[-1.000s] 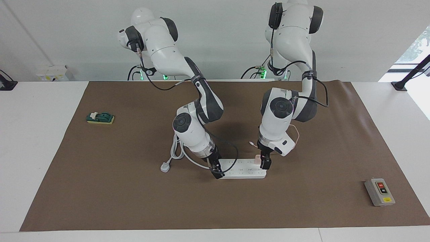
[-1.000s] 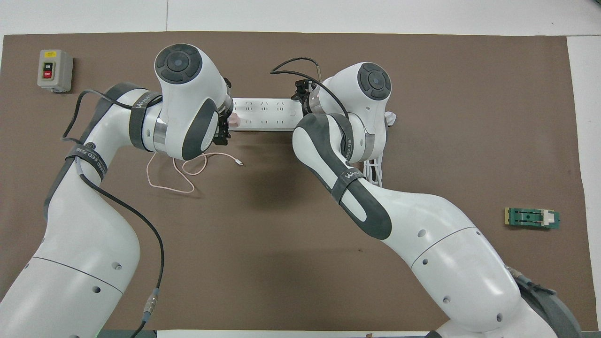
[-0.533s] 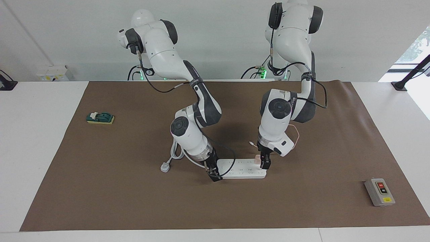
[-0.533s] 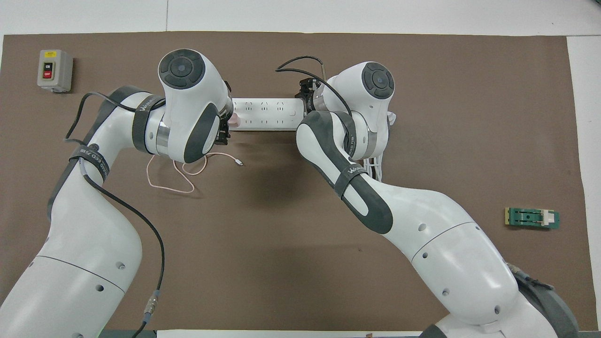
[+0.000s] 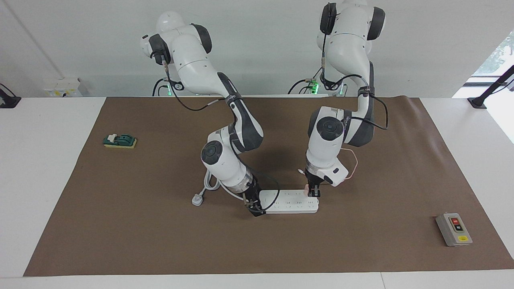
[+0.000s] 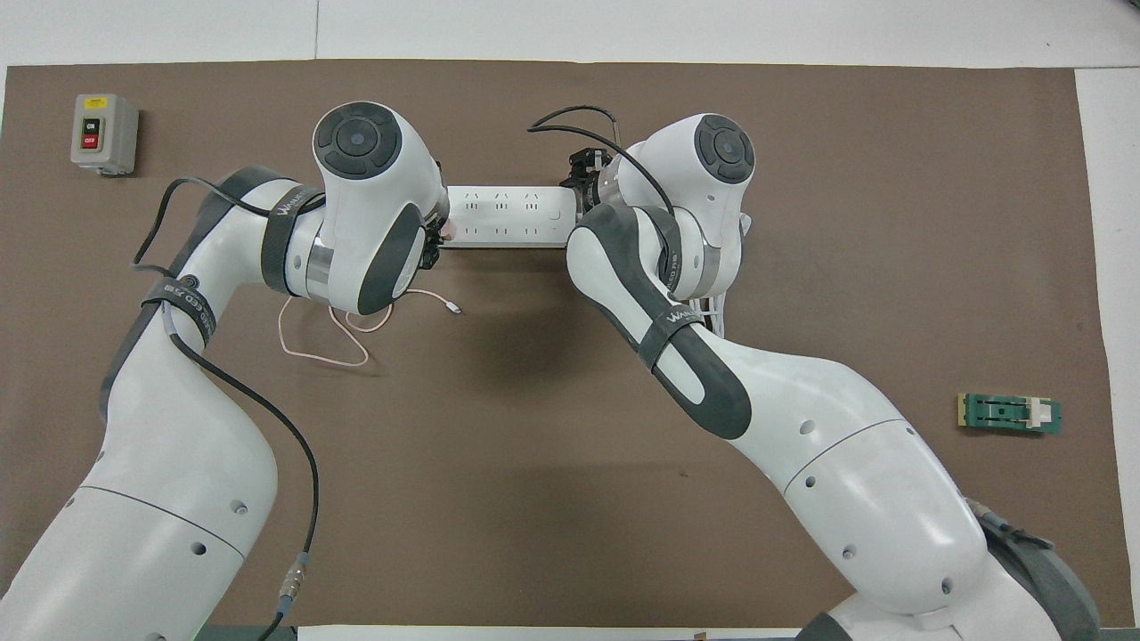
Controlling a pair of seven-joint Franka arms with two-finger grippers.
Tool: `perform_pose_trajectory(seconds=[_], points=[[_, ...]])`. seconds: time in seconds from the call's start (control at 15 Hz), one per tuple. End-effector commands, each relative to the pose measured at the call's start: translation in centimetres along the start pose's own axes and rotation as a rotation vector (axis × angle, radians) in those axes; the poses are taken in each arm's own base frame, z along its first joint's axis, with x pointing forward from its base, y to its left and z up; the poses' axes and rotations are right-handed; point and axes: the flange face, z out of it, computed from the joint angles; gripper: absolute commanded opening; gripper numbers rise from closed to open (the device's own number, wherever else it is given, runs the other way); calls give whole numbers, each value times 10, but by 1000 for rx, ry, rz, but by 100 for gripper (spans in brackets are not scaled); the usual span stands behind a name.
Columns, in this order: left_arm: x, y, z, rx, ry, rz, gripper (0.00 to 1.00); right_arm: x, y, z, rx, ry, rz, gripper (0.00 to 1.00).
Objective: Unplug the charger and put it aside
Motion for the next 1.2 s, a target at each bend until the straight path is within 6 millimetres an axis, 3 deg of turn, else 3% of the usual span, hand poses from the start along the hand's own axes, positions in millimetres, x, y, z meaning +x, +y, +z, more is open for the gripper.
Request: perform_pose_trajectory(seconds=[0.0,0.53,0.8,1.13], points=[[-3,-8,-3,-6,11,8,0,-1,-10,3,44,-38,7,0],[2,-6,-7,-4,13,5,0,-1,-10,3,43,-35,4,0],[17,4,-33,88,28,-5,0,0,-10,3,44,-33,5,0],[16,1,-68,109,6,34,0,-1,-9,5,40,-30,-2,0]])
